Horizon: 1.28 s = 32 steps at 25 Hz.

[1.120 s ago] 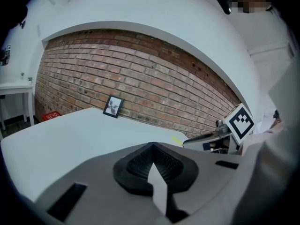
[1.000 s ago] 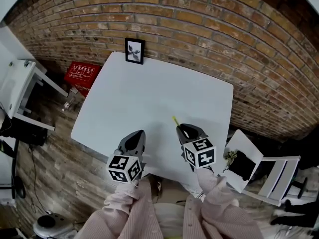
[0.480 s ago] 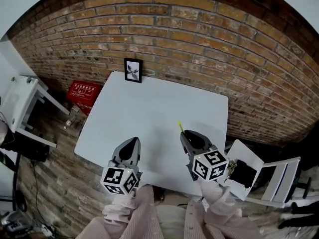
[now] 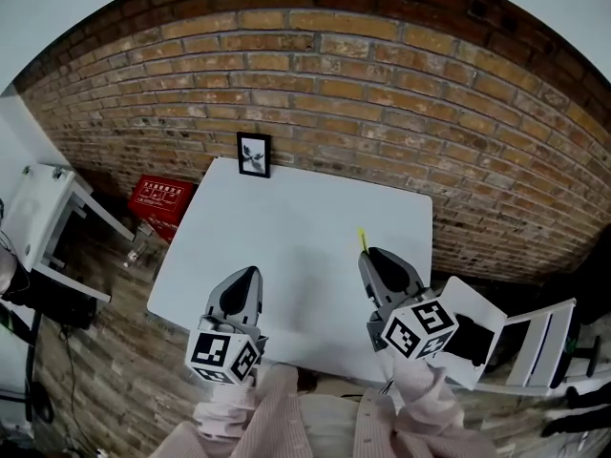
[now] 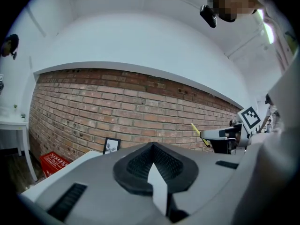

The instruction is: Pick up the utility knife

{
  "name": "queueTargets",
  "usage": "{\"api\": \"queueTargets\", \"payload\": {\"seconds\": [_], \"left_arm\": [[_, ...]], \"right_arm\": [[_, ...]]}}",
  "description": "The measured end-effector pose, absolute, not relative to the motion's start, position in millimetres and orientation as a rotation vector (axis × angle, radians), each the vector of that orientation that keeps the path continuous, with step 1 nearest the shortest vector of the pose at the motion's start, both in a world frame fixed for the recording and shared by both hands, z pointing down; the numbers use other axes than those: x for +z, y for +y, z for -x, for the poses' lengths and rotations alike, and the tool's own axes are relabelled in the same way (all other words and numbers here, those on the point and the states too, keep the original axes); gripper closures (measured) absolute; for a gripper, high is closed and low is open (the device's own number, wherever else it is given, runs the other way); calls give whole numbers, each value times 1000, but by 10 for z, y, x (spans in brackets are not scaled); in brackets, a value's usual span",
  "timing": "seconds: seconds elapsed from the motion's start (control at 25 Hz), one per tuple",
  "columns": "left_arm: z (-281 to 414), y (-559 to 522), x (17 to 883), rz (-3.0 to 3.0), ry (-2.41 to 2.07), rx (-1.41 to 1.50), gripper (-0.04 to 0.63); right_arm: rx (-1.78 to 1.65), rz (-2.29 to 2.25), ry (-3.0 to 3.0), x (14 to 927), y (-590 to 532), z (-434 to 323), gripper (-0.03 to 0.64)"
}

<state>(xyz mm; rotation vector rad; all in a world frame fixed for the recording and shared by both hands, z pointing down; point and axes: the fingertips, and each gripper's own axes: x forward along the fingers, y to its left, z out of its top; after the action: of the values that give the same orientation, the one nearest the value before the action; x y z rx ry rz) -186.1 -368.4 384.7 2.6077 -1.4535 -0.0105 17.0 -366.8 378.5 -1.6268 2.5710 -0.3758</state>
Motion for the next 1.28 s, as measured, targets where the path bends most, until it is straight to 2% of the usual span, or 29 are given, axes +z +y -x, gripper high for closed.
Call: {"api": "queueTargets", "payload": {"seconds": [0.6,1.28], "left_arm": [[2062,-3637,3359,-2678,-1552,-83,600],[2108,-3631,3308,-2673,-1606,-64,600]], "right_arm": [[-213,1665,2433,3306,-3481,-383,557],[-180,1701,2418,3288,-3467,-442,557]]}}
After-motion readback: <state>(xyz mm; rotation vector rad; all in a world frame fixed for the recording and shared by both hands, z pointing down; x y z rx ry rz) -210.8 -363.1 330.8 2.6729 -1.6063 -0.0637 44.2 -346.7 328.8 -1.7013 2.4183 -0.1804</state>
